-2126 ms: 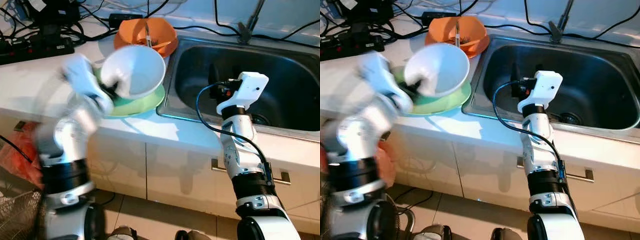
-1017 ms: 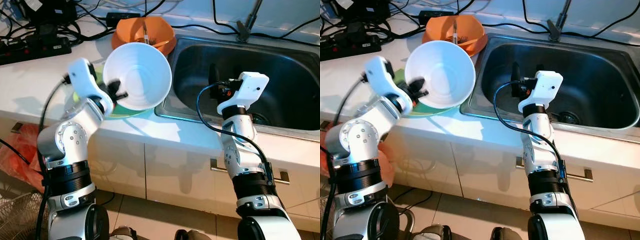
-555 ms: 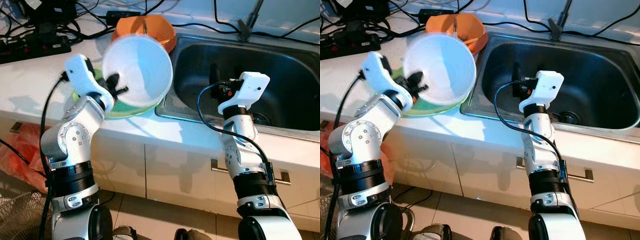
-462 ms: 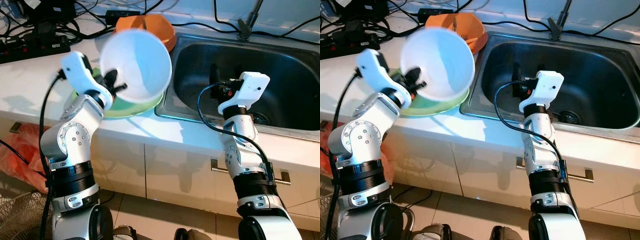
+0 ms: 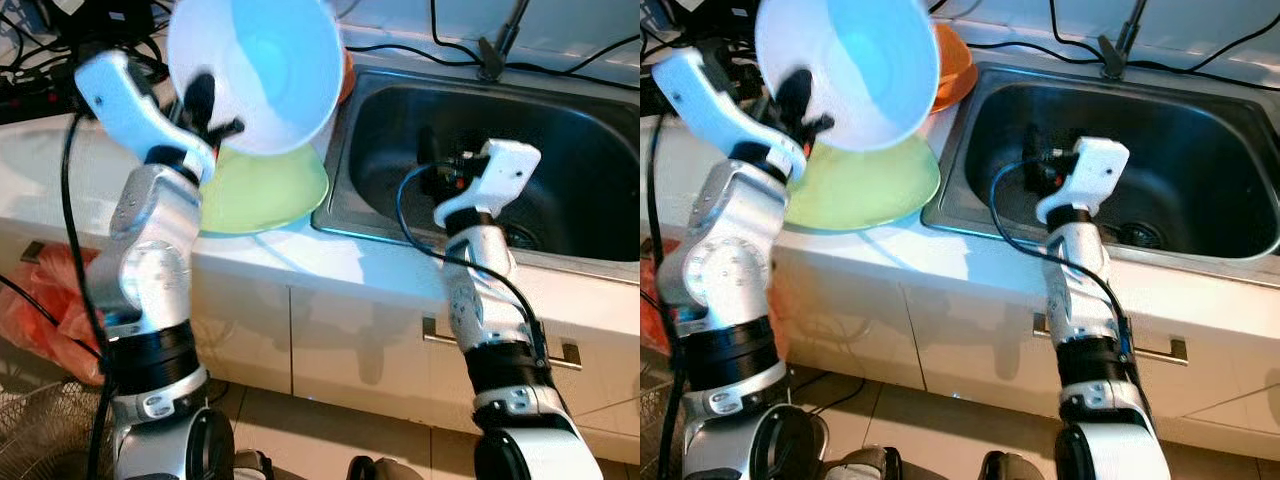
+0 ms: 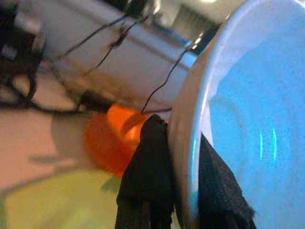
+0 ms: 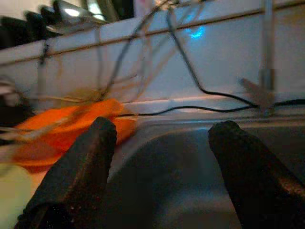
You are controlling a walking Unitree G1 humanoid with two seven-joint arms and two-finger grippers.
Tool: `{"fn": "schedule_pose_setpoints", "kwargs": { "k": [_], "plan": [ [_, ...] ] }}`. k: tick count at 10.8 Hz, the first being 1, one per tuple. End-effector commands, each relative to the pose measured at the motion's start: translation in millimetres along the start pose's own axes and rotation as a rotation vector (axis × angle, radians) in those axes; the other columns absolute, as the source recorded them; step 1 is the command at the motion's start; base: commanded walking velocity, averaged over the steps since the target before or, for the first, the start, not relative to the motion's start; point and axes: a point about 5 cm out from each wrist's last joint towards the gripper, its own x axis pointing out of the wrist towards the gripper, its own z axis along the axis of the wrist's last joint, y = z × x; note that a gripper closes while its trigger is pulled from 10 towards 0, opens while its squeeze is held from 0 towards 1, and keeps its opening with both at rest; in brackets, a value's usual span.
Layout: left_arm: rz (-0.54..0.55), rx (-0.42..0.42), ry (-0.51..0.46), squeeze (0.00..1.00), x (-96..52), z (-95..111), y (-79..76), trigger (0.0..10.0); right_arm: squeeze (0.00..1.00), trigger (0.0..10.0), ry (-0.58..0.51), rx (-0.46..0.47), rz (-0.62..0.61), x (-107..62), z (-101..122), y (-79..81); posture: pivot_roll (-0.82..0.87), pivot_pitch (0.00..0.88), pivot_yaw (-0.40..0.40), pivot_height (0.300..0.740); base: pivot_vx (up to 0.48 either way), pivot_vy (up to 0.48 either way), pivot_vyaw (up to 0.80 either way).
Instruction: Kitchen organization
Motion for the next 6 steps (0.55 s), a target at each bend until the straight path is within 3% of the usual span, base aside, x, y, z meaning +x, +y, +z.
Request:
{"fn": "schedule_pose_setpoints", "kwargs": {
  "k": [1,3,4,6],
  "plan": [
    [-0.063,0.066,-0.061,0.00,1.9,6,-13.4,10.0,0.00,10.0,-0.021,0.054,0.075,3.7,9,9.7,0.09,0.117,-0.021,0.740,0.000,0.000,0.00],
    [-0.096,0.135,-0.078,0.00,3.6,3,-21.1,10.0,0.00,10.0,-0.025,0.112,0.158,3.5,13,18.7,0.09,0.113,-0.020,0.740,0.000,0.000,0.00],
    [-0.132,0.208,-0.095,0.00,6.6,-1,-31.2,10.0,0.00,10.0,-0.023,0.145,0.240,1.5,16,24.8,0.08,0.109,-0.018,0.740,0.000,0.000,0.00],
    [-0.151,0.278,-0.131,0.00,9.2,-1,-36.0,10.0,0.00,10.0,-0.019,0.162,0.277,-2.2,17,25.5,0.07,0.104,-0.009,0.740,0.000,0.000,0.00]
  ]
}}
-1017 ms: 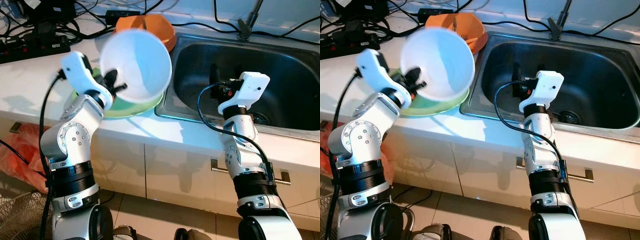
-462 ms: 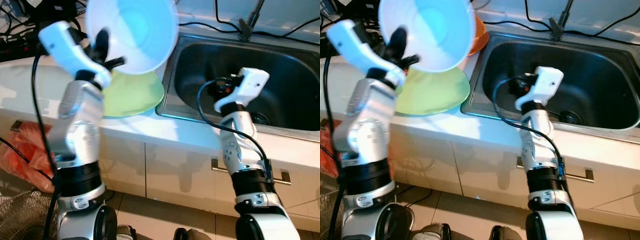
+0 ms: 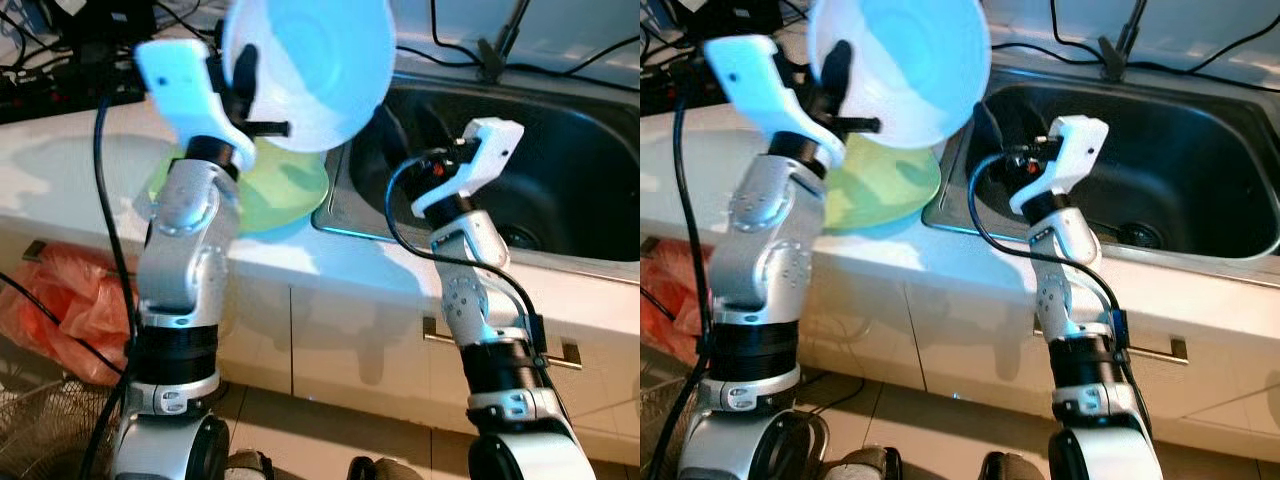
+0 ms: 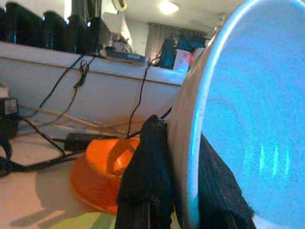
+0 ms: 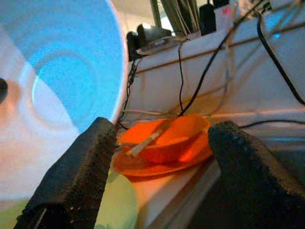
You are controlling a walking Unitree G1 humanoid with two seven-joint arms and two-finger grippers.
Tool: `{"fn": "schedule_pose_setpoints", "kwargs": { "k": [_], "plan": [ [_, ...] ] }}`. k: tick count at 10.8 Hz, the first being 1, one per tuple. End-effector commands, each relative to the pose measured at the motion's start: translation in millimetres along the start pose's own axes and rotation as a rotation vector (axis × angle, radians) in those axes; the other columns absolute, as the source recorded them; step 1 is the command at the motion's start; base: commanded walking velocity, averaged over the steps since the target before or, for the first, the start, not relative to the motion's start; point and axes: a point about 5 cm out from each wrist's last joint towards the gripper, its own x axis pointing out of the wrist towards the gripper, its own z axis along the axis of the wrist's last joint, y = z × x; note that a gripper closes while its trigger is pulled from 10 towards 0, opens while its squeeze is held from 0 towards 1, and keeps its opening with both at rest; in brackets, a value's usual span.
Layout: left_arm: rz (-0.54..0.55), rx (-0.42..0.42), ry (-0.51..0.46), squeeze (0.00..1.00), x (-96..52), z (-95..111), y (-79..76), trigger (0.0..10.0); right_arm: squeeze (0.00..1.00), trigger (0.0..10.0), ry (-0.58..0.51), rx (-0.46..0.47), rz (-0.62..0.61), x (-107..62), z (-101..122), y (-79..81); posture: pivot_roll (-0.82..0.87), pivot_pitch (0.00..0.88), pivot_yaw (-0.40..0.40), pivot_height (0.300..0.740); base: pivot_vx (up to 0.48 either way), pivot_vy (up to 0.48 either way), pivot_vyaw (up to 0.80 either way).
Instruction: Kitchen organization
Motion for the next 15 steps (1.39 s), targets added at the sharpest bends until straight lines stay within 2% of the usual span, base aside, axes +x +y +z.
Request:
{"fn": "schedule_pose_setpoints", "kwargs": {
  "k": [1,3,4,9,15],
  "plan": [
    [-0.016,0.046,-0.073,0.00,4.1,13,-3.6,10.0,0.00,10.0,-0.001,0.018,0.015,-2.6,2,-0.3,0.07,0.102,-0.006,0.740,0.000,0.000,0.00],
    [0.004,0.112,-0.120,0.00,5.1,16,-2.3,10.0,0.00,10.0,0.005,0.031,0.045,-4.6,3,2.4,0.07,0.098,-0.004,0.740,0.000,0.000,0.00],
    [0.000,0.117,-0.125,0.00,5.1,16,-3.2,10.0,0.00,10.0,0.008,0.037,0.048,-5.3,2,3.4,0.07,0.099,-0.003,0.740,0.000,0.000,0.00],
    [-0.040,0.103,-0.134,0.00,4.0,12,-9.2,10.0,0.00,10.0,0.014,0.099,0.069,-5.7,1,9.2,0.07,0.106,-0.006,0.740,0.000,0.000,0.00],
    [-0.145,0.054,-0.081,0.00,-1.0,-1,-20.5,10.0,0.00,10.0,0.011,0.127,0.056,-5.8,2,8.6,0.07,0.124,-0.010,0.740,0.000,0.000,0.00]
  ]
}}
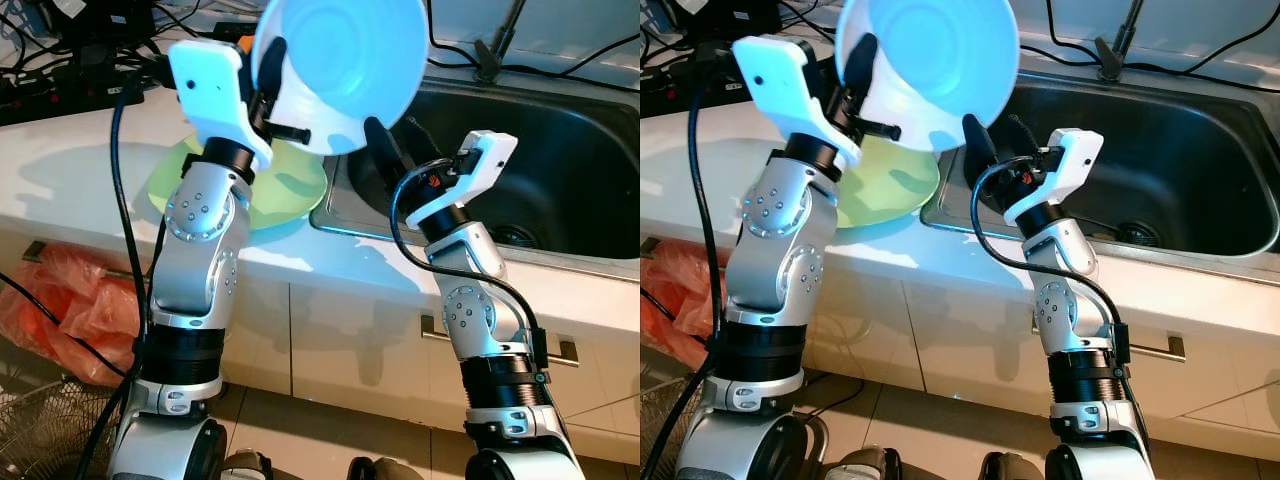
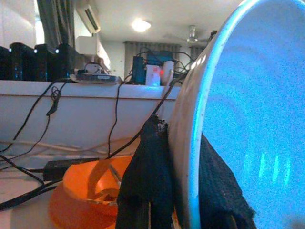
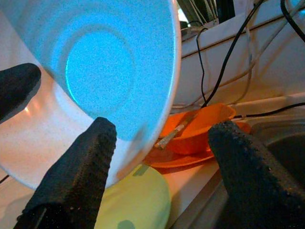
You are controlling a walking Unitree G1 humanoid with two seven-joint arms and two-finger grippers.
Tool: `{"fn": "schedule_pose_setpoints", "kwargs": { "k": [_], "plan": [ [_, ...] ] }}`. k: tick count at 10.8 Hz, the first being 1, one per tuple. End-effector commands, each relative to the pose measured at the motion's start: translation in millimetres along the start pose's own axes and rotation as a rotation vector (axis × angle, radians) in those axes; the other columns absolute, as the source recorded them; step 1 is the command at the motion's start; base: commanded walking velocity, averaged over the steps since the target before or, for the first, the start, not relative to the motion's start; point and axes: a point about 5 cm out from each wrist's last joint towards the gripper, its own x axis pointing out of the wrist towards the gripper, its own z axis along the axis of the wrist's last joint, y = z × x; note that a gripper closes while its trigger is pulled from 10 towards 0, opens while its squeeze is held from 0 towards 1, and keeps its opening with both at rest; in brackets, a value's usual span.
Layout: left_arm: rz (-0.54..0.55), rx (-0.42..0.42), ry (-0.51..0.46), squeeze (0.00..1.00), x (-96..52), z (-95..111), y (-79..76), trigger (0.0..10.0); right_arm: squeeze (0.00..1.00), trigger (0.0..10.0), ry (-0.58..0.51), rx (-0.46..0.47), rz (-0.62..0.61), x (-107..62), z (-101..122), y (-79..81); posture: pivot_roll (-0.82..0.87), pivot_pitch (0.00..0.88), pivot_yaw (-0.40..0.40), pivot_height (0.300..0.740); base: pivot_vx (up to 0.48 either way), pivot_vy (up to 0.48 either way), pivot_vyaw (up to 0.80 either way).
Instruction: Kitchen organization
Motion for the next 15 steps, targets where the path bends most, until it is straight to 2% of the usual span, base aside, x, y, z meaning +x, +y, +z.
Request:
{"fn": "schedule_pose_setpoints", "kwargs": {
  "k": [1,3,4,5,6,7,8,9,10,12,13,15],
  "plan": [
    [-0.026,-0.014,-0.012,0.00,-0.4,1,-4.3,10.0,0.00,10.0,-0.019,0.005,-0.013,-1.2,5,-1.5,0.07,0.126,-0.010,0.740,0.000,0.000,0.00],
    [-0.042,-0.030,0.007,0.00,-4.6,-3,-5.2,10.0,0.00,10.0,-0.030,0.020,-0.047,-1.8,6,-5.5,0.07,0.129,-0.011,0.740,0.000,0.000,0.00],
    [-0.047,-0.032,0.015,0.00,-5.9,-5,-5.9,10.0,0.00,9.2,-0.034,0.032,-0.054,-1.6,6,-6.2,0.07,0.129,-0.011,0.740,0.000,0.000,0.00],
    [-0.051,-0.034,0.020,0.00,-6.5,-6,-6.2,10.0,0.00,4.0,-0.037,0.038,-0.058,-1.2,6,-6.6,0.07,0.129,-0.011,0.740,0.000,0.000,0.00],
    [-0.053,-0.035,0.022,0.00,-6.7,-7,-6.3,10.0,0.00,4.0,-0.039,0.040,-0.061,-0.9,6,-6.9,0.07,0.129,-0.011,0.740,0.000,0.000,0.00],
    [-0.058,-0.039,0.026,0.00,-7.6,-8,-6.5,10.0,0.00,0.0,-0.043,0.052,-0.066,-0.5,7,-7.1,0.07,0.129,-0.011,0.740,0.000,0.000,0.00],
    [-0.066,-0.047,0.028,0.00,-7.7,-8,-8.1,10.0,0.00,0.0,-0.046,0.064,-0.066,-0.5,7,-7.6,0.08,0.129,-0.014,0.740,0.000,0.000,0.00],
    [-0.078,-0.060,0.026,0.00,-7.8,-8,-10.3,10.0,0.00,3.3,-0.045,0.077,-0.067,-0.5,6,-7.9,0.08,0.129,-0.014,0.740,0.000,0.000,0.00],
    [-0.085,-0.066,0.026,0.00,-8.2,-9,-11.1,10.0,0.00,10.0,-0.043,0.082,-0.070,-0.5,6,-8.0,0.08,0.129,-0.014,0.740,0.000,0.000,0.00],
    [-0.102,-0.075,0.028,0.00,-9.9,-10,-12.7,10.0,0.00,10.0,-0.041,0.095,-0.071,-0.6,6,-8.0,0.08,0.129,-0.017,0.740,0.000,0.000,0.00],
    [-0.104,-0.077,0.028,0.00,-9.9,-10,-13.0,10.0,0.00,0.4,-0.041,0.098,-0.070,-0.5,6,-8.0,0.08,0.129,-0.017,0.740,0.000,0.000,0.00],
    [-0.122,-0.070,0.050,0.00,-12.1,-14,-15.3,10.0,0.00,0.0,-0.045,0.108,-0.063,-0.5,6,-7.6,0.08,0.130,-0.017,0.740,0.000,0.000,0.00]
  ]
}}
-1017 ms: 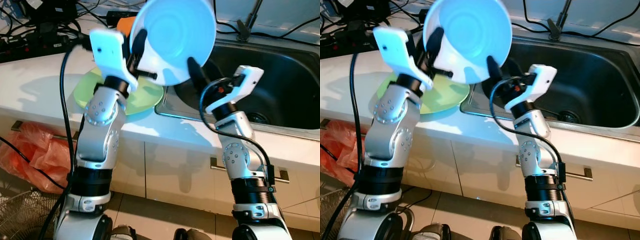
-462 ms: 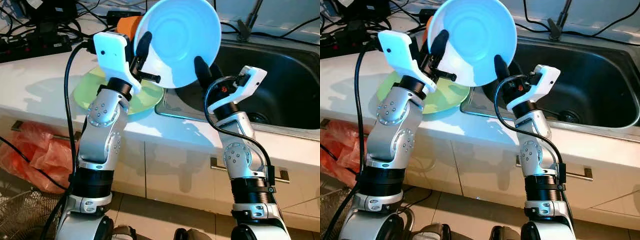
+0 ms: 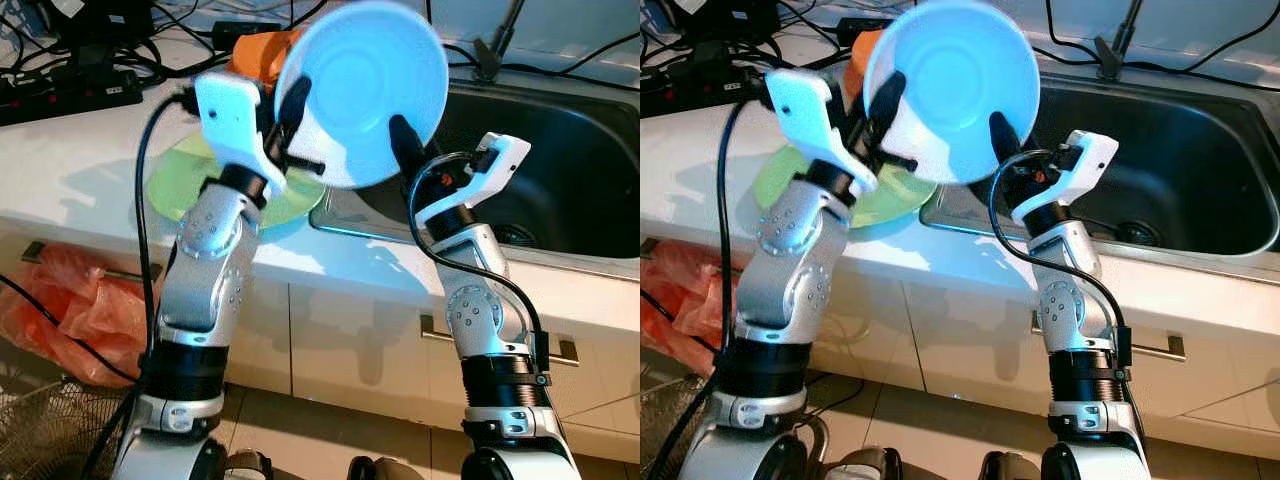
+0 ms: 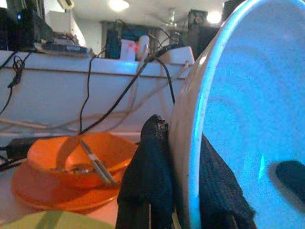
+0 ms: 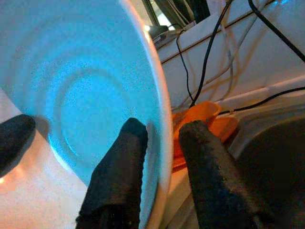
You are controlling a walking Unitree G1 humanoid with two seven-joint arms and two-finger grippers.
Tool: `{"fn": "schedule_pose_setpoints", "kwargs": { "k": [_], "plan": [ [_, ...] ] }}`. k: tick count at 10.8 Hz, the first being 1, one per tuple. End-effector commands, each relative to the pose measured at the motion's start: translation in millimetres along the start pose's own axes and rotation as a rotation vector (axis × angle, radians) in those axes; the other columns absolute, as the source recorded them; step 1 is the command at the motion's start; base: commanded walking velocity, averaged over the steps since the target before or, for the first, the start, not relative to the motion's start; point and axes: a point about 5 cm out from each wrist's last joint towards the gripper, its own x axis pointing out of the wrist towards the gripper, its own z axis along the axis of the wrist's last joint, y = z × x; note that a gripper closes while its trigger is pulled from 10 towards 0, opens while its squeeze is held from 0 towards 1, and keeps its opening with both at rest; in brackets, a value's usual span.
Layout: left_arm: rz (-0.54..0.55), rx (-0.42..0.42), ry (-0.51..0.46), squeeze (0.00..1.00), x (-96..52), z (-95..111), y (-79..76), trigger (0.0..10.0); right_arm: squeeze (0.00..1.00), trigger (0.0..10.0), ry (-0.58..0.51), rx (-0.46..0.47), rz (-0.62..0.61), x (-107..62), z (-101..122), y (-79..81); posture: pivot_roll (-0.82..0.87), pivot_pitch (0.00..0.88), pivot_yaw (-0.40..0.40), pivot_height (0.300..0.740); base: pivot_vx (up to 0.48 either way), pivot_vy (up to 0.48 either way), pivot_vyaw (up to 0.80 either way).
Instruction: Kitchen organization
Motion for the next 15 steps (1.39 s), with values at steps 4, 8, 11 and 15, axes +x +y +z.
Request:
{"fn": "schedule_pose_setpoints", "kwargs": {
  "k": [4,8,11,15],
  "plan": [
    [-0.032,0.009,-0.011,0.00,1.2,3.1,-6.2,10.0,0.00,0.0,-0.015,0.012,-0.001,1.7,4.4,0.2,0.08,0.130,-0.017,0.740,0.000,0.000,0.00],
    [-0.020,0.031,0.001,0.00,1.2,1.4,-3.7,10.0,0.00,0.0,-0.024,0.021,-0.015,2.6,6.0,-2.3,0.08,0.123,-0.014,0.740,0.000,0.000,0.00],
    [-0.020,0.036,0.007,0.00,1.1,0.2,-4.1,10.0,0.00,0.0,-0.034,0.035,-0.024,2.2,7.1,-3.6,0.08,0.116,-0.012,0.740,0.000,0.000,0.00],
    [-0.032,0.038,0.028,1.00,0.8,-3.6,-5.4,10.0,0.00,0.0,-0.048,0.042,-0.046,2.6,10.0,-6.5,0.07,0.114,-0.011,0.740,0.000,0.000,0.00]
  ]
}}
